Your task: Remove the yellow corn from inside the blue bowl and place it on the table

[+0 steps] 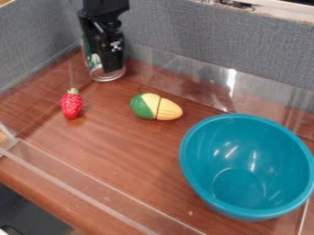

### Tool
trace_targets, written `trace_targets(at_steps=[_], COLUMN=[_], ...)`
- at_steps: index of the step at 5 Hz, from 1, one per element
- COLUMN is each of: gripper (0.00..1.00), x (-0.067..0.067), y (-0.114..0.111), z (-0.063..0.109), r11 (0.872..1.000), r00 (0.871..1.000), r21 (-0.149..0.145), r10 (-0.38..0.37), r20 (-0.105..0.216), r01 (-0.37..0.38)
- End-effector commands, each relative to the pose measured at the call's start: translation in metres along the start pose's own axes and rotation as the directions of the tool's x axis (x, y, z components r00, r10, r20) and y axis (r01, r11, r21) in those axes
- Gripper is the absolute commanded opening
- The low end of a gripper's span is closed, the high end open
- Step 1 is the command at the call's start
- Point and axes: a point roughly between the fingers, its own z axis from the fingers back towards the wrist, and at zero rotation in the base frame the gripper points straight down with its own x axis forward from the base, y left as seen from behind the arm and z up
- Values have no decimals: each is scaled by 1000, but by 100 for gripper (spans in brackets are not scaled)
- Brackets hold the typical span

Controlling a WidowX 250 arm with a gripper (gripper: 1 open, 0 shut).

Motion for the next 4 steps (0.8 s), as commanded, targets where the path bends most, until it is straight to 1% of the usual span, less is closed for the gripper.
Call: trace_targets(at_steps=[1, 2, 3, 4], gripper=[100, 100, 100, 100], x=[1, 1, 2, 12], y=[6, 9, 10, 1], z=[-2, -19, -26, -24], r11=[999, 995, 991, 995], r00=[999, 996, 992, 995], r21=[-10, -33, -26, -24], r10=[41, 90, 128, 102], r20=[22, 17, 14, 15], r01=[-41, -89, -128, -102])
